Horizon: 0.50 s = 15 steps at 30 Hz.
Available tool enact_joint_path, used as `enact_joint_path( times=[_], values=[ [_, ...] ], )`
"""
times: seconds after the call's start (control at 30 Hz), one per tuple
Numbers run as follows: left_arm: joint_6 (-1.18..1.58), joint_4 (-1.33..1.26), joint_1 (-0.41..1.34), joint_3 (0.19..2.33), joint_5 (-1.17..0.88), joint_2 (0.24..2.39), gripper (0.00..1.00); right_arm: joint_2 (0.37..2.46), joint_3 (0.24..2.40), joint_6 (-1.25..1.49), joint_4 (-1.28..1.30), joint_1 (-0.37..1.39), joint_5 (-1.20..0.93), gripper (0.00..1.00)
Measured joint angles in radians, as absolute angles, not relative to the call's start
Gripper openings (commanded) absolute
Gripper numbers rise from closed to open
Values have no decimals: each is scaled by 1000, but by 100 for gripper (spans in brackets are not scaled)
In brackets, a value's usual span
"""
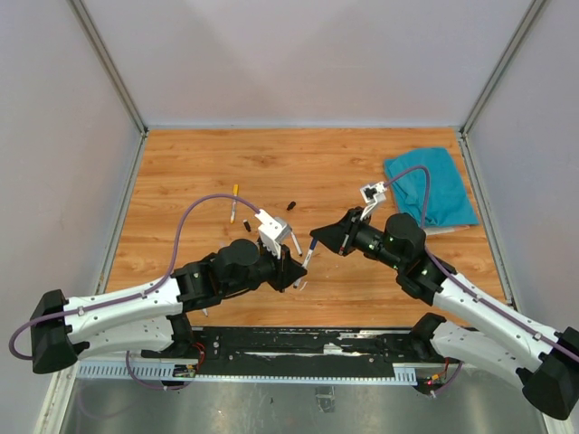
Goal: Insert the pens into the pen caps
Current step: Press the pen cap onto the pen.
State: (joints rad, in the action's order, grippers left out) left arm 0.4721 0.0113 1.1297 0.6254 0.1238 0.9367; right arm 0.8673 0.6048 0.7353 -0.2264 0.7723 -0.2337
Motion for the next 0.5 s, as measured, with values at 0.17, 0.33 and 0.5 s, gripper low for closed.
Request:
enact_joint_path(
  times=[0.17,0.33,0.5],
  values=[
    [455,59,1133,643,124,937,0,846,582,736,-239,795,-212,0],
    [445,89,1137,643,119,932,1,841,563,736,-250,835,-178,1],
    [440,117,1138,643,110,923,0,839,537,739,-266,866,-141,1]
  ],
)
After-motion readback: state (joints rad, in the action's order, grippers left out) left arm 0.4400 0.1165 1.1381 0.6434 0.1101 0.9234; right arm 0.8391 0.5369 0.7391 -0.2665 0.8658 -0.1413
